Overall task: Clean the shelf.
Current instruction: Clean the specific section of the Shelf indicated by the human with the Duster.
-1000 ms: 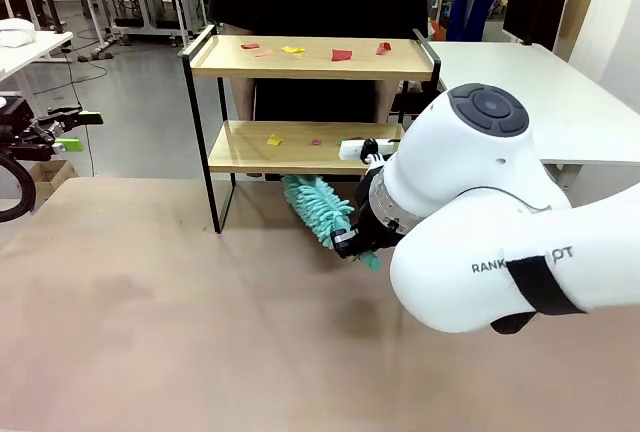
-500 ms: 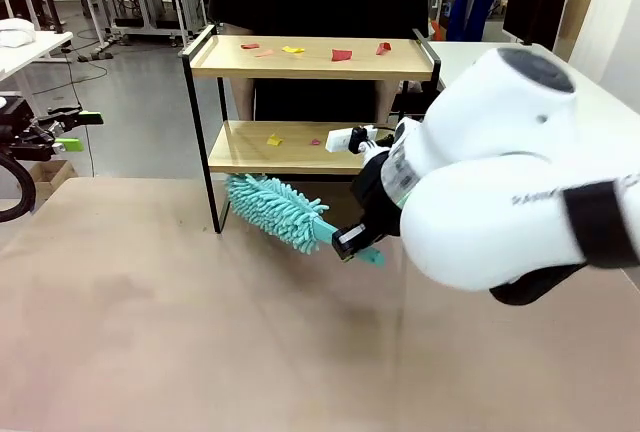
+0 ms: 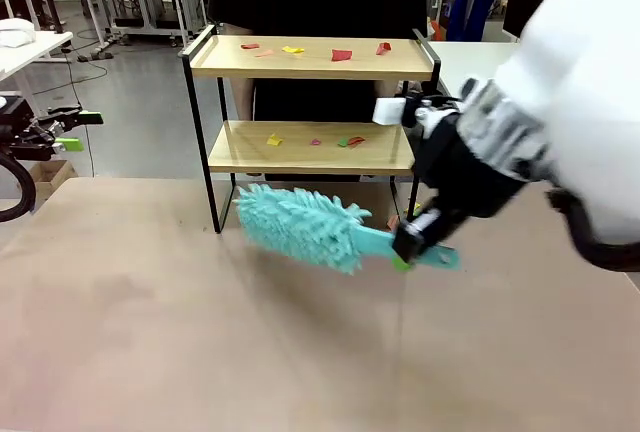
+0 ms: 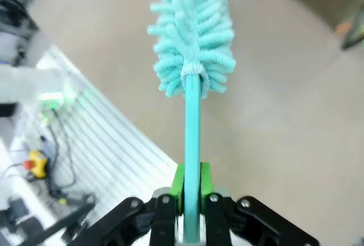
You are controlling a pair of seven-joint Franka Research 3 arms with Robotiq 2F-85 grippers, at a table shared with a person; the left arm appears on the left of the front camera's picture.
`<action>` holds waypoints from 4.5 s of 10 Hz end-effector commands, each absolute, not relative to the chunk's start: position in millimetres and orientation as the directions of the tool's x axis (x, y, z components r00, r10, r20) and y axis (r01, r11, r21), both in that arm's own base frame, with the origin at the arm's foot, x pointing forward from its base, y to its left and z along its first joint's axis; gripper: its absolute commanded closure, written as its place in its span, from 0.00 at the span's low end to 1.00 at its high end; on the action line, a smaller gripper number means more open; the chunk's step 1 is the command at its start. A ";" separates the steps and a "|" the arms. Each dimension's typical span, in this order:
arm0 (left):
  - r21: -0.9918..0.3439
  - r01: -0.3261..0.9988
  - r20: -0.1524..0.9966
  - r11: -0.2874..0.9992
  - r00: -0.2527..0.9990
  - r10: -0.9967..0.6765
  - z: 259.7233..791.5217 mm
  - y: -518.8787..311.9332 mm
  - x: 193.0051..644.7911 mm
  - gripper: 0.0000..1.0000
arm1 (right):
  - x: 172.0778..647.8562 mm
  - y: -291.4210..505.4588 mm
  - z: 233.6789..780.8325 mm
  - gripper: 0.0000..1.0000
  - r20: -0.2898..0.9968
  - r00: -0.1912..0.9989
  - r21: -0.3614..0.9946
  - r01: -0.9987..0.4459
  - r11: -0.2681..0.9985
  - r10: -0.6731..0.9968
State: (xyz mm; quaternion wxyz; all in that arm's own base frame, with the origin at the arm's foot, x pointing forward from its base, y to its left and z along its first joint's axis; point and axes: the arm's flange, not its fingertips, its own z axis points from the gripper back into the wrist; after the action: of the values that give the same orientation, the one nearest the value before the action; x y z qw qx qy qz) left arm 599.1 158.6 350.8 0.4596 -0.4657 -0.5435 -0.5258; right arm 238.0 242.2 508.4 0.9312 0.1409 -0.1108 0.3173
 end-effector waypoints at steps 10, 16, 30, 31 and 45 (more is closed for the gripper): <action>0.155 0.988 0.988 0.007 -0.155 0.018 352.8 158.6 597.8 0.00 | 116.9 70.5 569.4 0.87 0.179 0.794 0.026 -0.594 0.804 0.581; 0.155 0.988 0.988 0.007 -0.155 0.018 352.8 158.6 597.8 0.00 | 117.0 81.4 570.8 0.87 0.121 0.834 0.037 -0.546 0.837 0.539; 0.155 0.988 0.988 0.007 -0.155 0.018 352.8 158.6 597.8 0.00 | 117.0 81.4 570.8 0.87 0.121 0.834 0.037 -0.546 0.837 0.539; 0.155 0.988 0.988 0.007 -0.155 0.018 352.8 158.6 597.8 0.00 | 117.0 81.4 570.8 0.87 0.121 0.834 0.037 -0.546 0.837 0.539; 0.155 0.988 0.988 0.007 -0.155 0.018 352.8 158.6 597.8 0.00 | 117.0 81.4 570.8 0.87 0.121 0.834 0.037 -0.546 0.837 0.539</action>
State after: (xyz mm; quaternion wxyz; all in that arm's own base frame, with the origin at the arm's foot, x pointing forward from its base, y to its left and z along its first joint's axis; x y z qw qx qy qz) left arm 599.0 158.6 350.7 0.4597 -0.4658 -0.5434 -0.5258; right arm 126.1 81.5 568.3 0.9585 0.0316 -0.0505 0.2789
